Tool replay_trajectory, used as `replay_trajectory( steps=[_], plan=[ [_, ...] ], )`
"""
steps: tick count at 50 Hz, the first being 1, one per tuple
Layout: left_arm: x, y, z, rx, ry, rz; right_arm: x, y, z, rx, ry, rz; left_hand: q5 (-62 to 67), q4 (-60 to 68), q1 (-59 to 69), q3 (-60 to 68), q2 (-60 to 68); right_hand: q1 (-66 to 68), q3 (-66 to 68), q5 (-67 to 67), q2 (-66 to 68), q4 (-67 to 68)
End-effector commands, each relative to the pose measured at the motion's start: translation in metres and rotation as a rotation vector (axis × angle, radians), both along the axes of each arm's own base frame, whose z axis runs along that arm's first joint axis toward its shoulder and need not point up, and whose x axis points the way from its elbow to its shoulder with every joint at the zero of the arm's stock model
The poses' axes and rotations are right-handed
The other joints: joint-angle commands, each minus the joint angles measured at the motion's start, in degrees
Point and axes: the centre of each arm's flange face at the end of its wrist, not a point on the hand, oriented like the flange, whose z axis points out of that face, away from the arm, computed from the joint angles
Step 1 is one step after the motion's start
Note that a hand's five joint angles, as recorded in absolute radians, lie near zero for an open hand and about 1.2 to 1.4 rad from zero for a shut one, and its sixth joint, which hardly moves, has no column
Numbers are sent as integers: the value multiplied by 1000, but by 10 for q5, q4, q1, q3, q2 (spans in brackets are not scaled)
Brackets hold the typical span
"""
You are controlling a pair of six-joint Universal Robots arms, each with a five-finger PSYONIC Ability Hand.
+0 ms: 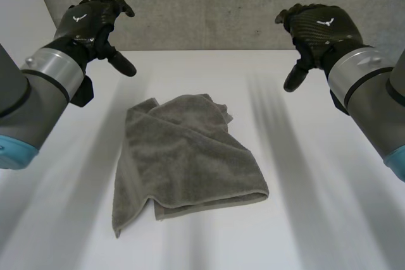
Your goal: Fold the towel.
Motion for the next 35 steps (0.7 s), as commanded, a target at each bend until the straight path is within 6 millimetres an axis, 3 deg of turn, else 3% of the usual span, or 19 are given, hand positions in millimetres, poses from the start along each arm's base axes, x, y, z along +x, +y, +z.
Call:
replay_trajectory(
  steps=[1, 11, 35],
  plan=[
    [5, 9, 2, 122, -16, 19, -10, -10, 8, 30, -105, -62, -17, -41, -43, -37, -36, -31, -41, -33, -38, -45],
    [11, 12, 3, 158, -33, 63, -21, -14, 11, 72, -104, -101, -40, -65, -67, -61, -59, -31, -41, -33, -38, -45],
    [18, 27, 32, 94, -13, 99, -32, -20, 12, 62, -97, -183, -43, -68, -70, -64, -62, -31, -41, -33, -38, -45]
  ],
)
